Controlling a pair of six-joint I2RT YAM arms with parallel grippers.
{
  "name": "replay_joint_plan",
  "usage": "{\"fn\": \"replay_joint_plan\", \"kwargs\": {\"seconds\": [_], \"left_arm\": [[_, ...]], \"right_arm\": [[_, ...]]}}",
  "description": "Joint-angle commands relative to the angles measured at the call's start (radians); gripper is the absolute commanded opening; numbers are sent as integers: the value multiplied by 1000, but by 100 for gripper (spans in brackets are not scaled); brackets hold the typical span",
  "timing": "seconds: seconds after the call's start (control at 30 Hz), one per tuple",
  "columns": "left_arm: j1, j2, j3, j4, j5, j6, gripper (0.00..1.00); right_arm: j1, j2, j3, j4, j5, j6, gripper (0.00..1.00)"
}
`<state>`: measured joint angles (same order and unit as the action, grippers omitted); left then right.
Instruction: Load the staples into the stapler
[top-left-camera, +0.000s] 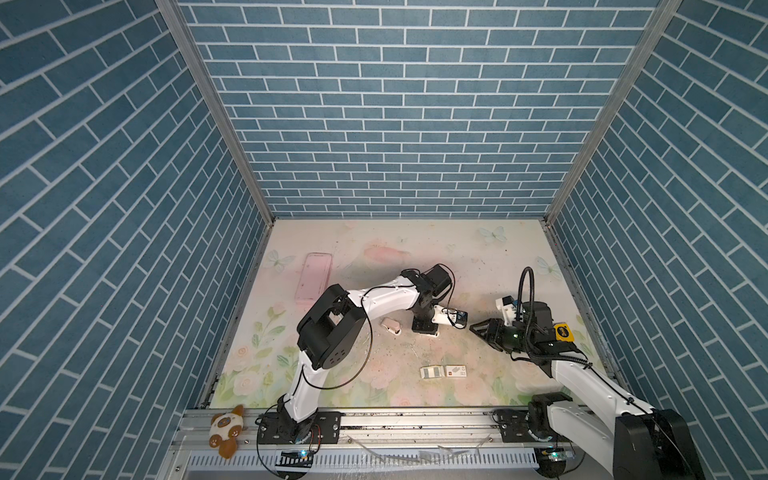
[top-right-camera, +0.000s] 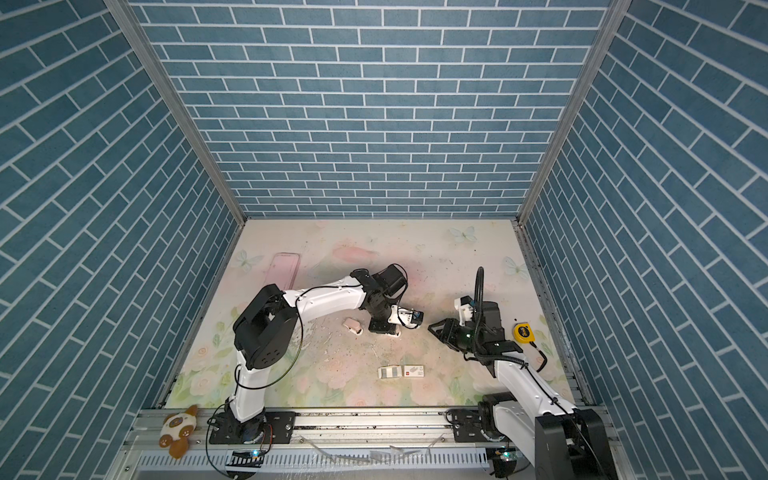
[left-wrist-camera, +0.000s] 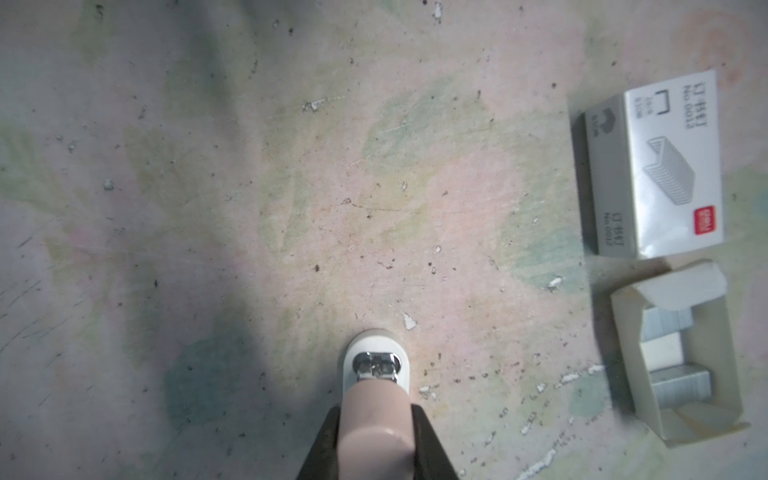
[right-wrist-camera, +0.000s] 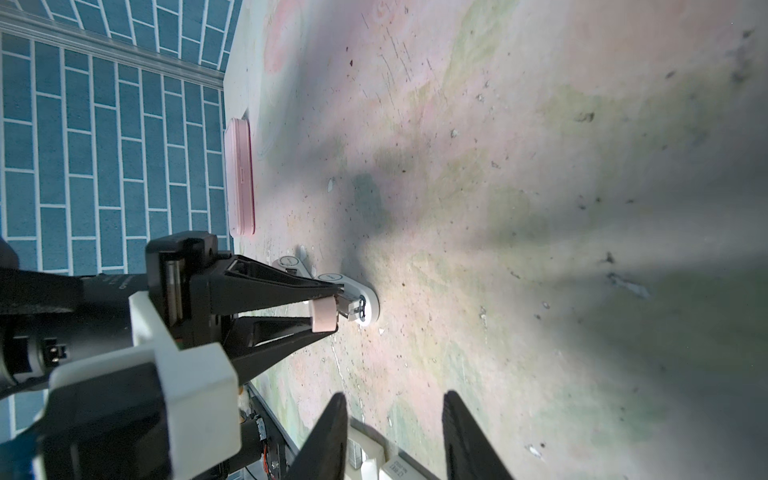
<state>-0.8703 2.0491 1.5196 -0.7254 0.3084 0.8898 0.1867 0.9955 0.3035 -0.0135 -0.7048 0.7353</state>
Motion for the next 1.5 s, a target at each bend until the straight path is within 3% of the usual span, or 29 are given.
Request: {"fn": "replay_joint_plan", "kwargs": {"seconds": [0.0, 0.33, 0.6, 1.03, 1.27, 1.47], "left_arm": [[-1, -6, -4, -8, 14, -1, 19], [-1, -23, 19, -30, 15, -35, 0], [-1, -102, 20, -66, 88, -88, 0], [-1, -155, 37, -74, 128, -117, 0], [-1, -181, 30, -65, 156, -142, 0], [-1, -184, 45, -62, 168, -155, 0]], "right_arm": [[-5, 5, 0, 3, -26, 3, 40], [-6, 83, 41, -13, -104, -28, 42], [15, 150, 118, -1, -254, -47, 42], [134, 260, 189, 24, -260, -42, 39], [145, 282, 183, 76, -257, -19, 33], [152, 314, 184, 108, -265, -7, 21]]}}
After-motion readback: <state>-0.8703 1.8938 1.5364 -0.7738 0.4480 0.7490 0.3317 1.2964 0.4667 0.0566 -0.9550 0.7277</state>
